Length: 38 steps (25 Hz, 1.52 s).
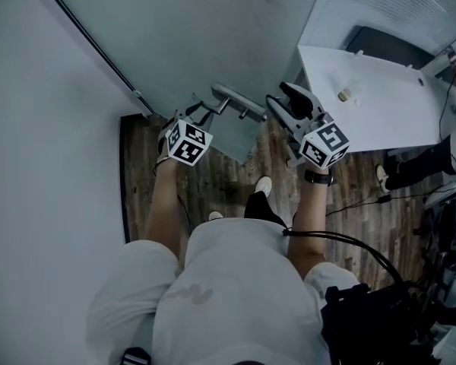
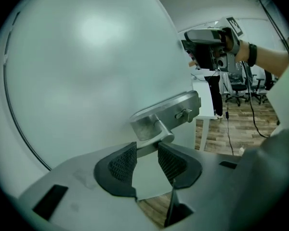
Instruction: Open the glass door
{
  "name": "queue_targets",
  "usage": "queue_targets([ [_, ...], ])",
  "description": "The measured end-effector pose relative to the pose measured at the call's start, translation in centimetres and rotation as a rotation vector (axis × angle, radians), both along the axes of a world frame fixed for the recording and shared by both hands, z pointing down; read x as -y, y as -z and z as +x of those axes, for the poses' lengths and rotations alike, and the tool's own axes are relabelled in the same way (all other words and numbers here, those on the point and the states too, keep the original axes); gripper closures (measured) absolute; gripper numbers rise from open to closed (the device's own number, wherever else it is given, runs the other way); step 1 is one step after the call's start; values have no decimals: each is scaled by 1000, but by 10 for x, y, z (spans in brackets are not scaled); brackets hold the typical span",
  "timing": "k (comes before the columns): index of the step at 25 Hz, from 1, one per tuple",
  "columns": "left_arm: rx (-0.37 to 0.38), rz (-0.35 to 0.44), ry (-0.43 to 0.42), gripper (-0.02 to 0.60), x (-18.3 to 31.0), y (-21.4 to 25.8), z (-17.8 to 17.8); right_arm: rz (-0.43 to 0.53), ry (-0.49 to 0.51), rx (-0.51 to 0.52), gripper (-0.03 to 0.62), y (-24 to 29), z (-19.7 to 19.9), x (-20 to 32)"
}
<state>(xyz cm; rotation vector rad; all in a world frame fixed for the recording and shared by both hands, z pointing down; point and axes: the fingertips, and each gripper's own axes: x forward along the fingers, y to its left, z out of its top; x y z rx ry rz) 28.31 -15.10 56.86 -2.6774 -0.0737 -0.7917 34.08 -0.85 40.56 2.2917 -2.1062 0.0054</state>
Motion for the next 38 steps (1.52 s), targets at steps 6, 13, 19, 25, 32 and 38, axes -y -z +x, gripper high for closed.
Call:
queue_targets([
  [6, 421, -25, -137, 580, -43, -124, -83, -16, 191, -17, 410, 3, -49, 10],
  [13, 109, -368, 66, 580, -61, -126, -145, -34, 330, 0, 526, 6, -88, 11],
  [19, -206, -432, 226, 580, -6, -47, -170, -42, 500, 6, 499, 7, -139, 15],
  [25, -447, -423, 364, 580, 24, 23, -206, -49, 663, -71, 462, 8, -189, 16],
  [32, -594, -304, 422, 580, 31, 88, -239, 80, 903, -149, 424, 11, -241, 24],
  [38, -635, -249, 603, 580, 28, 97, -299, -71, 1202, -274, 425, -8, -298, 17],
])
